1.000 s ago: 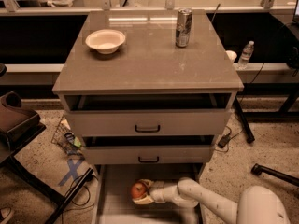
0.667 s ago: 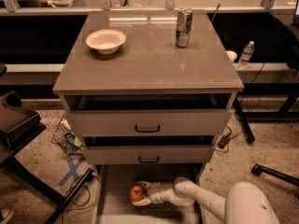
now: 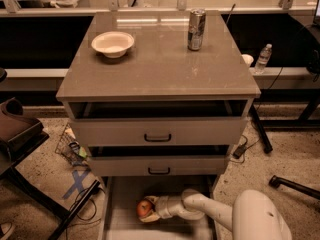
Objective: Place apple into bottom drawer
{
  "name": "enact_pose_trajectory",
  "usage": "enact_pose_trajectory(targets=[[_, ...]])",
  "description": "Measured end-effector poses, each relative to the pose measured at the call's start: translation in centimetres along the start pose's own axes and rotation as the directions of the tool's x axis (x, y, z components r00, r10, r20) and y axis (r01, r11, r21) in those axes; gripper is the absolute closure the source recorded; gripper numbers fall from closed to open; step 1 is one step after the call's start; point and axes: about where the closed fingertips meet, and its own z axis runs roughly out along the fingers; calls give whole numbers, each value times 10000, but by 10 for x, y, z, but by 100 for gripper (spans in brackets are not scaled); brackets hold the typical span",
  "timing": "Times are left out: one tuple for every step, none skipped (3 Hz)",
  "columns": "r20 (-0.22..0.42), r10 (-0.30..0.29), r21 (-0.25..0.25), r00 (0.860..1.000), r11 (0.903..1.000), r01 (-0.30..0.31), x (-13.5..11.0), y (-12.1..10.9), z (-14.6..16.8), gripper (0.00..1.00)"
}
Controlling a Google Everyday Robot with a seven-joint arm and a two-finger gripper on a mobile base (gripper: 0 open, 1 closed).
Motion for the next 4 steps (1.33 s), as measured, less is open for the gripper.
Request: enact_pose_trajectory(targets=[[11,5,-35,10000,10000,-5,0,2,2,51],[30,14,-82,10000,10000,-13,-1,4,4,20],[45,20,-117,10000,9999,-20,-2,6,6,0],[45,20,-119,10000,9999,-20,-2,6,6,0]])
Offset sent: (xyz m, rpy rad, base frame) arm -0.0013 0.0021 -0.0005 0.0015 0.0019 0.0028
